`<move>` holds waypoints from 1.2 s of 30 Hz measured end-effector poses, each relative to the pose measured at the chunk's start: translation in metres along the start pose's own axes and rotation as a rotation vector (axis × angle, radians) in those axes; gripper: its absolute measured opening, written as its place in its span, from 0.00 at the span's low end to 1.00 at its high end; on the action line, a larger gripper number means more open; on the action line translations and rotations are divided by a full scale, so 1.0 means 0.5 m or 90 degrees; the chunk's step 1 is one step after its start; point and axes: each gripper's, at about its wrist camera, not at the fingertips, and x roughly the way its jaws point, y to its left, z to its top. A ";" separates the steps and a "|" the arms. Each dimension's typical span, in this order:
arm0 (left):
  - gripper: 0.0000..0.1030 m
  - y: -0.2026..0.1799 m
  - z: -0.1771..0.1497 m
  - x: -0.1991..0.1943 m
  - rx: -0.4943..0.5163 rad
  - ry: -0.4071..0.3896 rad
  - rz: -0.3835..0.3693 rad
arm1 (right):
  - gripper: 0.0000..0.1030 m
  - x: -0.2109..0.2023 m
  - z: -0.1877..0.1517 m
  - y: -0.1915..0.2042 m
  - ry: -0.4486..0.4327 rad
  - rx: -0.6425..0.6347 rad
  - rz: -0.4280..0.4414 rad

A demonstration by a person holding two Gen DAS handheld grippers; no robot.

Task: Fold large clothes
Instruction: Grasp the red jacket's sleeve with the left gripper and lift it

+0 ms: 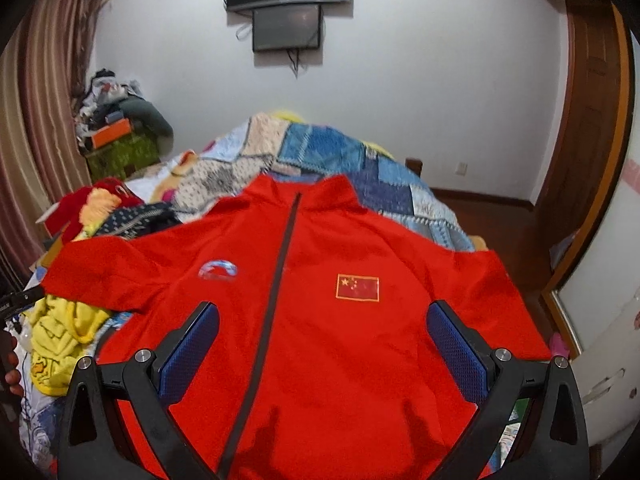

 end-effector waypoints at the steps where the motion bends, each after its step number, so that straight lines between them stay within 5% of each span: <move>1: 1.00 0.038 0.004 0.022 -0.028 0.012 0.004 | 1.00 0.018 -0.003 -0.001 0.011 0.003 0.000; 7: 0.93 0.174 0.033 0.081 -0.138 0.009 0.006 | 1.00 0.086 -0.025 0.003 0.059 0.009 -0.012; 13: 0.82 0.241 0.088 0.126 -0.172 -0.022 0.045 | 1.00 0.107 -0.038 0.011 0.076 0.008 -0.019; 20: 0.30 0.280 0.139 0.152 -0.160 -0.021 0.127 | 1.00 0.082 -0.039 -0.001 0.065 0.008 -0.035; 23: 0.11 0.259 0.160 0.135 -0.111 -0.035 0.187 | 1.00 0.070 -0.040 -0.011 0.062 0.015 -0.033; 28: 0.04 0.181 0.217 0.081 -0.025 -0.087 0.217 | 1.00 0.038 -0.034 -0.021 0.044 0.018 -0.031; 36: 0.02 -0.087 0.310 -0.014 0.148 -0.201 0.168 | 1.00 -0.004 -0.024 -0.042 0.012 0.021 -0.021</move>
